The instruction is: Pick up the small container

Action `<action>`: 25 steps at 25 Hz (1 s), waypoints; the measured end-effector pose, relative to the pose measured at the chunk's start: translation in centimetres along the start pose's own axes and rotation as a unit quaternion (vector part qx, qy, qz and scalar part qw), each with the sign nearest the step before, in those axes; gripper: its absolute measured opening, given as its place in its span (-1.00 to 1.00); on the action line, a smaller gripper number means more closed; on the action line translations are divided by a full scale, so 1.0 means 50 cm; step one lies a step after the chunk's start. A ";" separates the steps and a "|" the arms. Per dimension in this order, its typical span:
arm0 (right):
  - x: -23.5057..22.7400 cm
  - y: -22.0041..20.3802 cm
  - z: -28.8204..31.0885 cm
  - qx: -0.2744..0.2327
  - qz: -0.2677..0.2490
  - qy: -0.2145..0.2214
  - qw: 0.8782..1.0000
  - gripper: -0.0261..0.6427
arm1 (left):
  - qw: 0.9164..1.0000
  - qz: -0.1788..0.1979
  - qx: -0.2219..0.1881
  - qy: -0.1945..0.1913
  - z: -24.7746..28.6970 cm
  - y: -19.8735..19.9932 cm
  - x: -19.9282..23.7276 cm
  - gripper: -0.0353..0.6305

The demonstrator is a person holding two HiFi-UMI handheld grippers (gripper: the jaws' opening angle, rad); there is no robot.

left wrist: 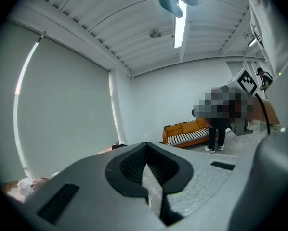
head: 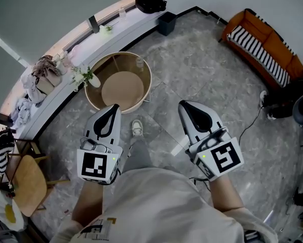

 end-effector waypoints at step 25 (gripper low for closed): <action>-0.116 0.083 0.661 0.035 -0.021 -0.021 0.999 -0.90 | 0.998 -0.017 0.021 -0.060 0.416 -0.025 0.576 -0.88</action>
Point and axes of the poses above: the fingertips, and each gripper's own axes: z forward along the fingers, x to its left, y out of its top, the point moved 6 cm from there along -z, backward along the fingers, and after that the axes turned 8 degrees about -y, right-handed, at the moved point
